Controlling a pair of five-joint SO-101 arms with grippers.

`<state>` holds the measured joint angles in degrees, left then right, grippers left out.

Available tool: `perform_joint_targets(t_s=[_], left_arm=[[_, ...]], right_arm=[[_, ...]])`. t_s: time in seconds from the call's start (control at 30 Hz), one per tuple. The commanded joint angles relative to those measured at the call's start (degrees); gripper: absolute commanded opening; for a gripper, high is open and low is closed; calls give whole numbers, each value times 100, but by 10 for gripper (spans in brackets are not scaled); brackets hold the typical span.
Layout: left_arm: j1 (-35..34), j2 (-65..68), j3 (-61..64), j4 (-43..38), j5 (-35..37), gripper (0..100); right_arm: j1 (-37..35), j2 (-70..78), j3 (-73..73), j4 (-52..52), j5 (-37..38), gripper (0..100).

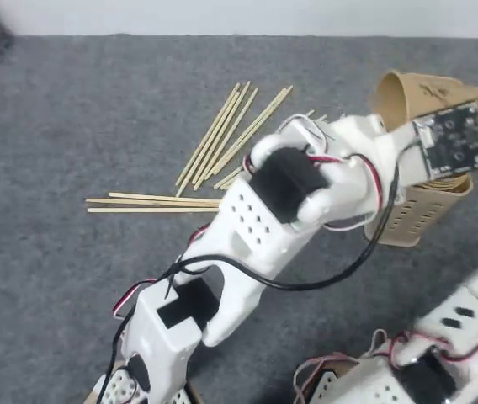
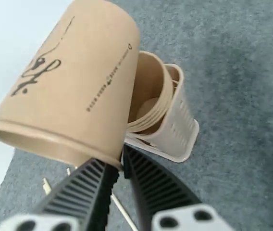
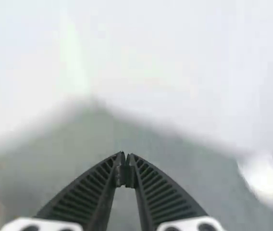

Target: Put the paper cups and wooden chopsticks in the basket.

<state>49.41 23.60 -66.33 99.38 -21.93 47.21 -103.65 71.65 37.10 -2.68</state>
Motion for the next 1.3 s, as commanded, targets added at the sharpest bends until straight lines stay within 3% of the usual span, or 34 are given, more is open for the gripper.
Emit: perform_joint_targets(t_s=[0.0, 0.1, 0.17, 0.53, 0.7, 0.93, 1.27], left_arm=[[176, -176, 13, 114, 44, 16], [185, -158, 22, 114, 53, 16], [176, -123, 22, 114, 53, 16], [176, -105, 22, 114, 53, 16], [176, -114, 22, 114, 53, 16], [53, -132, 22, 114, 53, 16], [53, -185, -22, 114, 492, 99]], right_arm=[[-1402, 163, -404, -1631, 105, 9], [-2158, 866, -396, -2897, 510, 9], [-2211, 1587, -835, -3020, 519, 9], [-2176, 5376, -4888, -1095, 114, 9], [-2932, 6132, -6127, 505, 237, 9], [-3169, 6343, -6163, 1543, 527, 9], [-2897, 6132, -5741, 1956, 844, 9]])
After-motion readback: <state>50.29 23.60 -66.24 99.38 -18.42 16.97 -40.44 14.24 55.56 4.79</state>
